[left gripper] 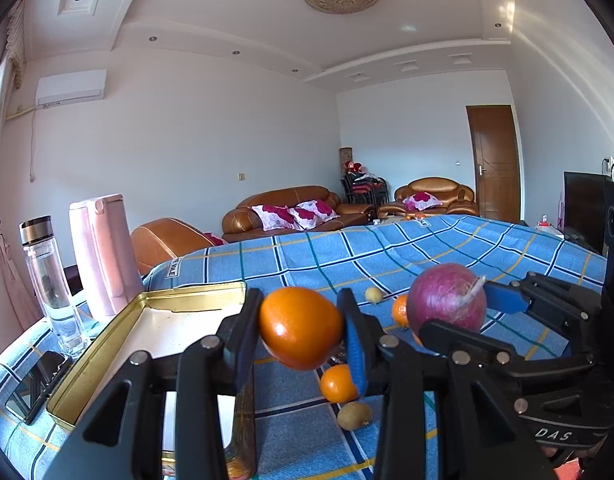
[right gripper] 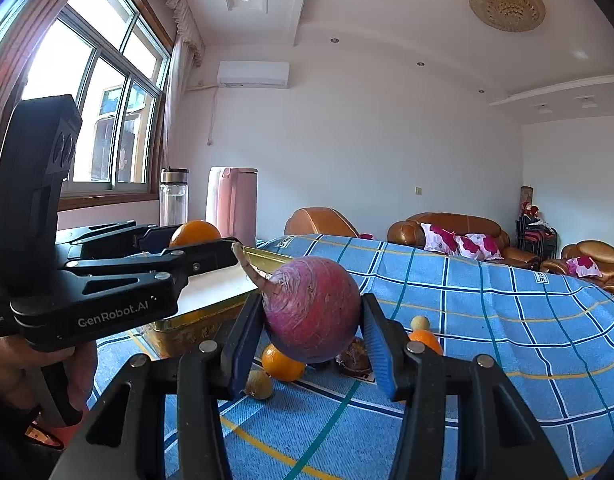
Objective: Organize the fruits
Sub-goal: 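Lift the orange with the left tool while the right tool carries the onion toward the tin, then lower the orange into the gold tin and open the left tool while the right releases the onion there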
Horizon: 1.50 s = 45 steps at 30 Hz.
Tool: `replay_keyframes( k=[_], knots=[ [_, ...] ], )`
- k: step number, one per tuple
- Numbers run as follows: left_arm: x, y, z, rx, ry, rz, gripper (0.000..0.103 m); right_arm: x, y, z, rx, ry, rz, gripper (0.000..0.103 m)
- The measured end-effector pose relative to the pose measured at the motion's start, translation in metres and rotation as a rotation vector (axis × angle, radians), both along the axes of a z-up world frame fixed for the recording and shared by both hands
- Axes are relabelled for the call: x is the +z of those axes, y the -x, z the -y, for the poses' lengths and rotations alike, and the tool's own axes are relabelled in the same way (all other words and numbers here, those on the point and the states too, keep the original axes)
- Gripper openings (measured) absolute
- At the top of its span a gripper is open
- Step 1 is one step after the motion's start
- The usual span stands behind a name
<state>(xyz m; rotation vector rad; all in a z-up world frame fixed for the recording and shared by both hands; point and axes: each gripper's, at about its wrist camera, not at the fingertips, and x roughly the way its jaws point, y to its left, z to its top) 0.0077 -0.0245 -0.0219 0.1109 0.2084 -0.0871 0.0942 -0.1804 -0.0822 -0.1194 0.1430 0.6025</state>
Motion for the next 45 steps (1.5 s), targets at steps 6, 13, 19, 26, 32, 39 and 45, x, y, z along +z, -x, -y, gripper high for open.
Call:
replay_keyframes(
  k=[6,13,19,26,32,39,45],
  knots=[
    [0.004,-0.001,-0.001,0.004,-0.001,0.011,0.04,0.005,0.0,-0.002,-0.004,0.004,0.007,0.051],
    [0.009,-0.005,-0.004,0.01,0.001,0.02,0.04,0.011,0.0,-0.002,-0.011,0.012,0.015,0.051],
    [0.01,-0.01,-0.008,0.02,-0.005,0.012,0.04,0.018,-0.007,-0.008,0.003,0.037,0.009,0.051],
    [0.01,-0.016,-0.022,0.045,-0.002,-0.002,0.04,0.032,-0.022,-0.021,0.038,0.038,-0.019,0.051],
    [0.008,-0.022,-0.043,0.087,0.018,-0.018,0.04,0.038,-0.033,-0.043,0.074,0.07,-0.031,0.051],
    [0.006,-0.025,-0.065,0.127,0.026,-0.033,0.04,0.041,-0.044,-0.064,0.112,0.084,-0.049,0.051],
    [0.003,-0.033,-0.085,0.171,0.03,-0.058,0.04,0.043,-0.053,-0.084,0.143,0.102,-0.067,0.051]
  ],
)
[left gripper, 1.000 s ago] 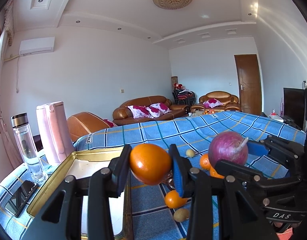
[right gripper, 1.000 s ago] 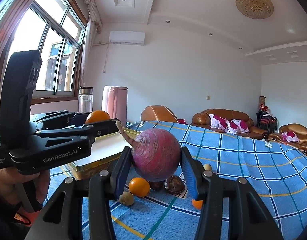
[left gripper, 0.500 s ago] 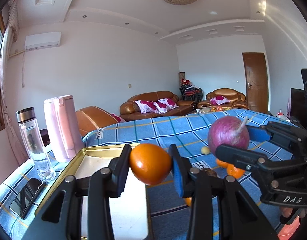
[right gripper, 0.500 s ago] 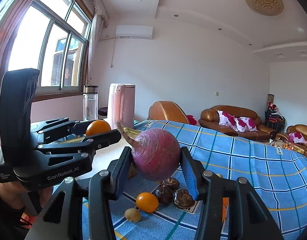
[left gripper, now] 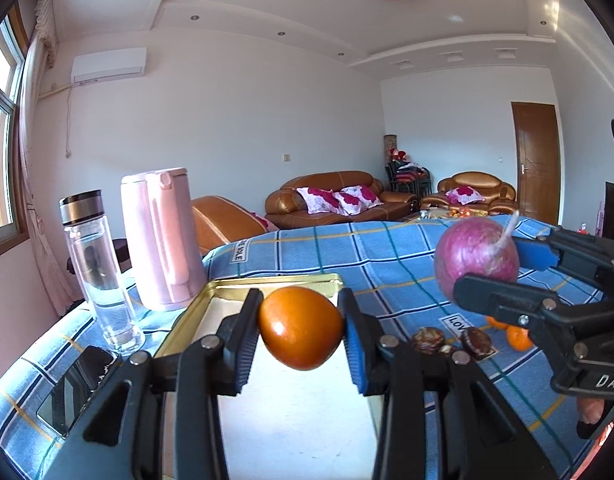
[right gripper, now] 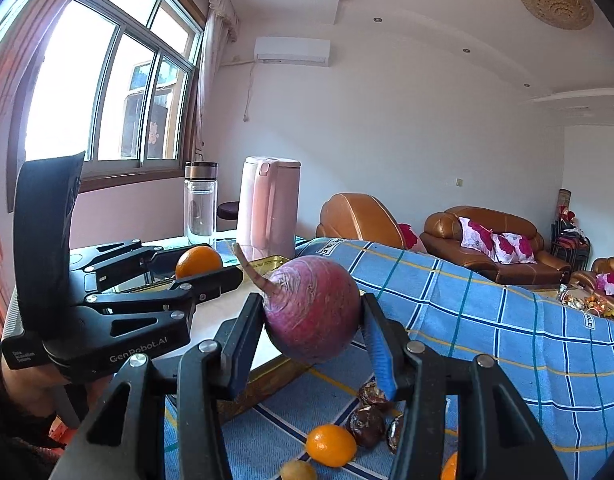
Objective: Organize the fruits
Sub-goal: 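Lower the orange into the gold tin and open the left tool while the right releases the onion there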
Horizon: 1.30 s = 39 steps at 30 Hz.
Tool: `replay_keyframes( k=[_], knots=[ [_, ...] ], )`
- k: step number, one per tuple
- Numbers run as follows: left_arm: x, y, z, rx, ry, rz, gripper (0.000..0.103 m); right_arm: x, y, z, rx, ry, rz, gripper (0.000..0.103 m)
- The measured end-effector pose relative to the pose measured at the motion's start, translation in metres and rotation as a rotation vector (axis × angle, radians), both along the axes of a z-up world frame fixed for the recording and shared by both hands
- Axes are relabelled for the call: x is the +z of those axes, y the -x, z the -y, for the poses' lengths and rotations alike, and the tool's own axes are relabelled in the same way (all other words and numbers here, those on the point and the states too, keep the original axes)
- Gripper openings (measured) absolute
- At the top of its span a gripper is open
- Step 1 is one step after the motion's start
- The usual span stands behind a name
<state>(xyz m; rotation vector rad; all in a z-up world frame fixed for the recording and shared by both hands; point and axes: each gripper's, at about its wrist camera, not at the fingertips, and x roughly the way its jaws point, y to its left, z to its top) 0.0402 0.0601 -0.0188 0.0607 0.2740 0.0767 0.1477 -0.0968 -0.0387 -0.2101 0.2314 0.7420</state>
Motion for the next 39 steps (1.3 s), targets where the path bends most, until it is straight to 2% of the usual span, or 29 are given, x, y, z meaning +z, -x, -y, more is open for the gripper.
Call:
replay_keyframes(
  k=[16,31,39],
  knots=[
    [-0.01,-0.013,-0.043,0.092,-0.002,-0.077,0.04,-0.007,-0.036,-0.049,0.06,0.068,-0.099,0.051],
    [-0.029,-0.033,-0.068,0.137,-0.032,-0.196,0.04,-0.027,-0.045,-0.093,0.099,0.161,-0.128,0.051],
    [-0.031,-0.038,-0.076,0.146,-0.049,-0.227,0.04,-0.036,-0.054,-0.106,0.098,0.199,-0.162,0.051]
  ],
)
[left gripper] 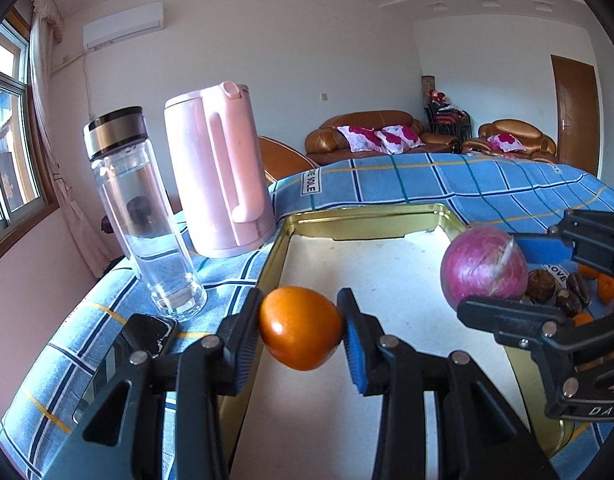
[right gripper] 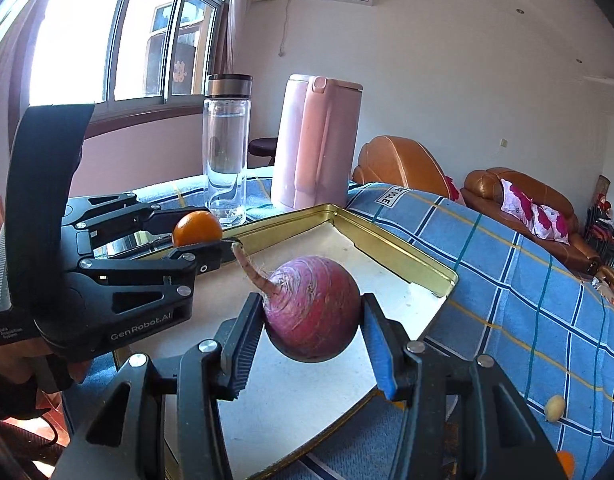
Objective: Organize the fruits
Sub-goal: 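Lower the orange into the gold tin and open the left tool while the right releases the onion there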
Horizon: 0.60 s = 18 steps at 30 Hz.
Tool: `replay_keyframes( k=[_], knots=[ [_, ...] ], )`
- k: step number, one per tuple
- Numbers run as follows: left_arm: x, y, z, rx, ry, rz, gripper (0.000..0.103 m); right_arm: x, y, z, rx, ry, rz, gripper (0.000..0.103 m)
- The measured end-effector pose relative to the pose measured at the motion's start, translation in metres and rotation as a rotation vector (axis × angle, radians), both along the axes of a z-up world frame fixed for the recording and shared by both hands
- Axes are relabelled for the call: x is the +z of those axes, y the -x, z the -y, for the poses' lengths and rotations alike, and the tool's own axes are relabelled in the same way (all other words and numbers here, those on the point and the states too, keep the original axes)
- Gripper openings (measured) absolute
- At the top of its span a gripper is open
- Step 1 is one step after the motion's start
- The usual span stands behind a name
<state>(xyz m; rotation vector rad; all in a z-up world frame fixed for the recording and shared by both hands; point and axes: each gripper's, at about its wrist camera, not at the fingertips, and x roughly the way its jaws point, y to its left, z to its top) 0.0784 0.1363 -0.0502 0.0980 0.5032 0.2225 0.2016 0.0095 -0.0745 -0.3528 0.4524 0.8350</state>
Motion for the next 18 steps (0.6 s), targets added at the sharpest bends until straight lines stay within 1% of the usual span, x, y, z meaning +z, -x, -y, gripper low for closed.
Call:
replay_keyframes(
  k=[8,18],
  knots=[
    [-0.004,-0.009,0.0,-0.013,-0.014,-0.047,0.04,-0.01,-0.007,-0.011,-0.015,0.053,-0.036,0.051],
    [-0.008,-0.016,0.0,-0.023,-0.027,-0.086,0.04,-0.017,-0.012,-0.013,-0.027,0.074,-0.068,0.051]
  ],
)
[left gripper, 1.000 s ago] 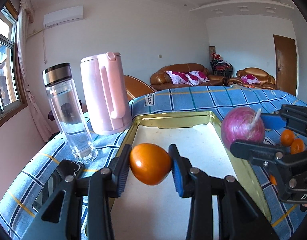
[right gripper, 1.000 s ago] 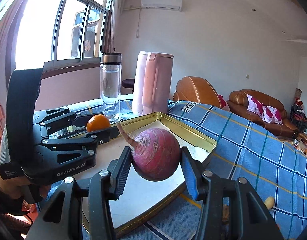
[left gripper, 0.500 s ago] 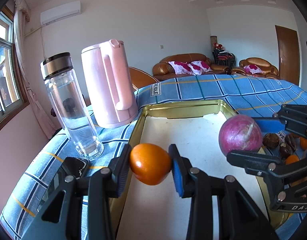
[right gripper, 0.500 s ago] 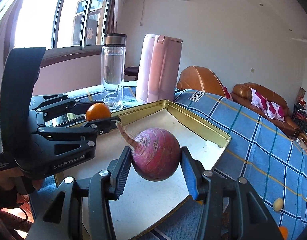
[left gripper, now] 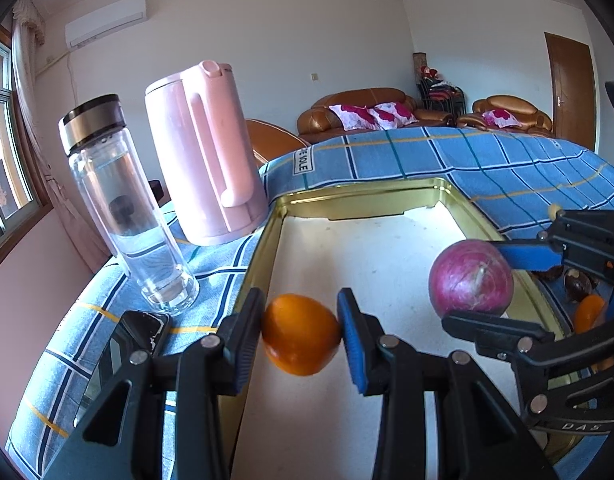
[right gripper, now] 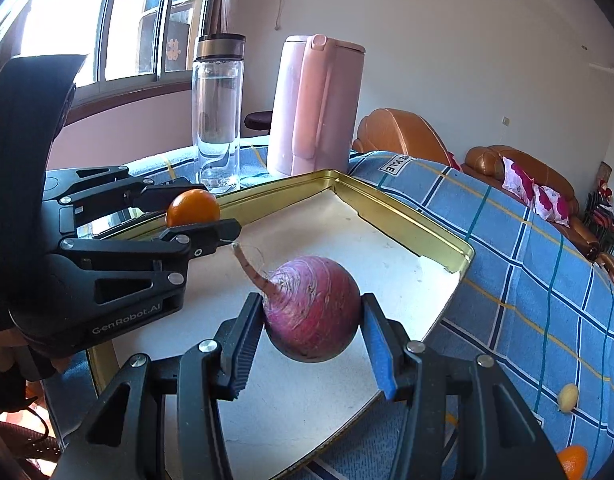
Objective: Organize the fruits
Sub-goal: 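Lower the orange into the gold tin and open the left tool while the right releases the onion there, then withdraw both tools from the tin back toward the remaining fruits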
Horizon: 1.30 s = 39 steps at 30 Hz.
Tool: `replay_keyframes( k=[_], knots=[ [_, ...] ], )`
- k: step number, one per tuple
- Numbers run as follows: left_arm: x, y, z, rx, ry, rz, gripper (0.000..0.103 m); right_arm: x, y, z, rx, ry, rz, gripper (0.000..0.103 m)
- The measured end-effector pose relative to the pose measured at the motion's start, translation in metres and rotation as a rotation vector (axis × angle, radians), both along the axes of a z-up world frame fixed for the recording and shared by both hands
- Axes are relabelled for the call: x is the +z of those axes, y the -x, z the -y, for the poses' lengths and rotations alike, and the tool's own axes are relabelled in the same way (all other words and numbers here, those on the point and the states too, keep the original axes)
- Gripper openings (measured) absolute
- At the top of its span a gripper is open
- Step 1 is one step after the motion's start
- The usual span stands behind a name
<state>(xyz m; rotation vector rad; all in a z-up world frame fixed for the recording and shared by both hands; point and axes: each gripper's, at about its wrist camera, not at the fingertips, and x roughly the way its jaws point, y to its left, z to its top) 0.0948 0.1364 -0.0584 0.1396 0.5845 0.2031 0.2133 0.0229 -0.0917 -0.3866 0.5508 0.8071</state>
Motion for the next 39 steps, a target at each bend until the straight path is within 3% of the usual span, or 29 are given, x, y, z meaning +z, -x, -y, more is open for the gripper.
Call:
replay_keyframes(
  k=[16,24,33,39],
  knots=[
    [-0.001,-0.002,0.0,0.006,-0.005,-0.01,0.043,-0.004,0.001,-0.004,-0.012,0.024,-0.011,0.052],
    [0.004,0.008,0.0,0.045,-0.022,0.047,0.085,0.015,0.014,0.005,-0.031,-0.02,0.053,0.061],
    [0.012,0.026,0.001,0.061,0.024,0.108,0.088,0.028,0.032,0.048,-0.068,-0.071,0.097,0.066],
    [0.017,0.043,0.015,0.055,0.08,0.165,0.097,0.031,0.039,0.11,-0.181,-0.109,0.12,0.068]
  ],
)
